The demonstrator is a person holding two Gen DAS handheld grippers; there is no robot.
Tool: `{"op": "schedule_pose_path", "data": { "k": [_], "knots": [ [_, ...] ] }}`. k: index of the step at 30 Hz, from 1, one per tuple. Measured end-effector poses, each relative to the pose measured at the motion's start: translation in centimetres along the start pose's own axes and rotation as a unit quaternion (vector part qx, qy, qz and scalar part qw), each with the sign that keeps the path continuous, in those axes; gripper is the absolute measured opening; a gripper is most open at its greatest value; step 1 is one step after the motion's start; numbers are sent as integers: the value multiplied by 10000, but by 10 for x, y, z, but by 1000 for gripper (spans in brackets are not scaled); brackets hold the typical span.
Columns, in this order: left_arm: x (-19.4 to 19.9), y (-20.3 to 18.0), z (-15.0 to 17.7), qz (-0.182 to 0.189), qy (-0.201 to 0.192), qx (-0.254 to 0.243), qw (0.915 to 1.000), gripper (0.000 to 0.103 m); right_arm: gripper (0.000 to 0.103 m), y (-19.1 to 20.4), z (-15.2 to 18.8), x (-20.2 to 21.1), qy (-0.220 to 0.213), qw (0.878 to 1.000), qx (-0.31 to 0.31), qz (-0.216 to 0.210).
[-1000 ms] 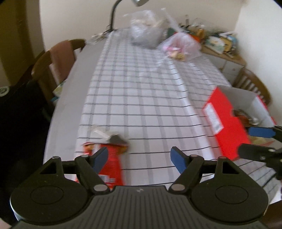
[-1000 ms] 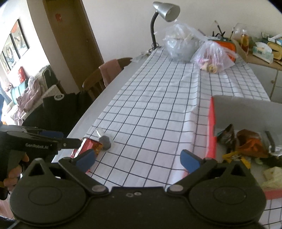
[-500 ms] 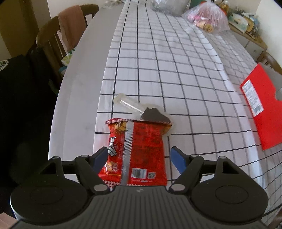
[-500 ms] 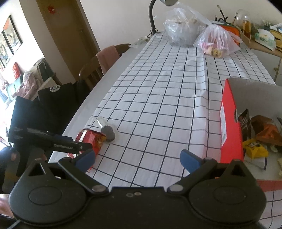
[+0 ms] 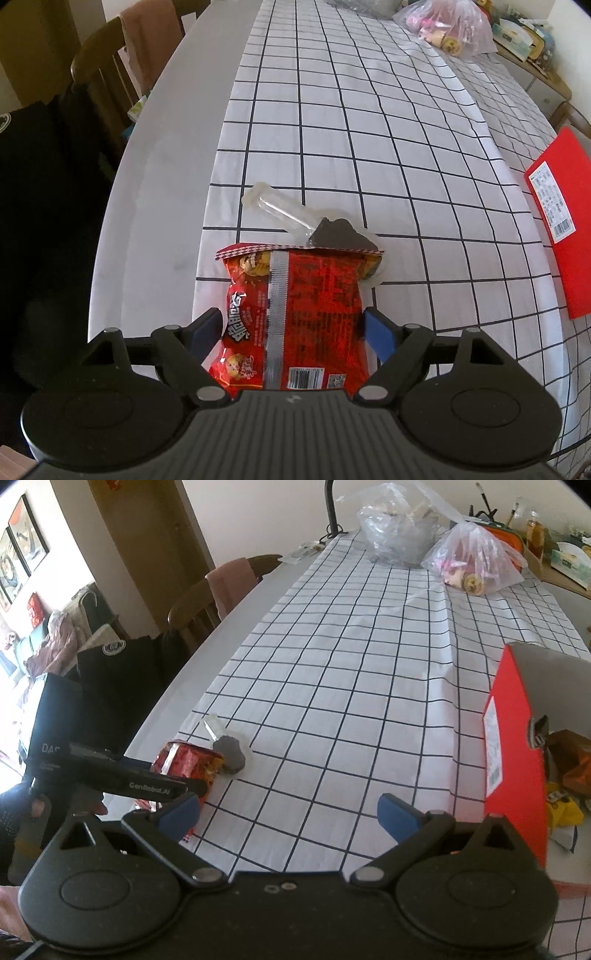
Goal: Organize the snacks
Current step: 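Grasp the red chips bag with the left gripper while the right gripper grasps the clear plastic item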
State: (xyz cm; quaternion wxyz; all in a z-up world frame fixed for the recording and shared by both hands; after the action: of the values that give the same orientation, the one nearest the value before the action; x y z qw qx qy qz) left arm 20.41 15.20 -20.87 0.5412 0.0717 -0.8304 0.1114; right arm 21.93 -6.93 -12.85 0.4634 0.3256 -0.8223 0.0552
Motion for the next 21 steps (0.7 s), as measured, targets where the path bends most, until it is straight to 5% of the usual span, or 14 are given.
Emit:
{"op": "schedule_pose_path", "data": {
  "k": [21],
  "knots": [
    [7, 27, 4, 98, -14, 787, 9968, 73, 97, 36, -7, -90, 354, 9929, 1136, 15]
  ]
}}
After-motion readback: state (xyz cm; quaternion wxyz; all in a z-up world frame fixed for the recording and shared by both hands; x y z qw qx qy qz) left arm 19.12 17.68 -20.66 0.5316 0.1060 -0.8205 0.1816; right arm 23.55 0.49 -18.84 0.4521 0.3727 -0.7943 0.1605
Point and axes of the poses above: each gripper's, at about its wrist camera, not at the fingertips, and x roughly against the way its jaws point, y to its left, z to its underside, the point moved 3 cm from there along -x, roughly the way its jaws point, and after that the axes turned 1 degree about x, right-handed, at the moved point
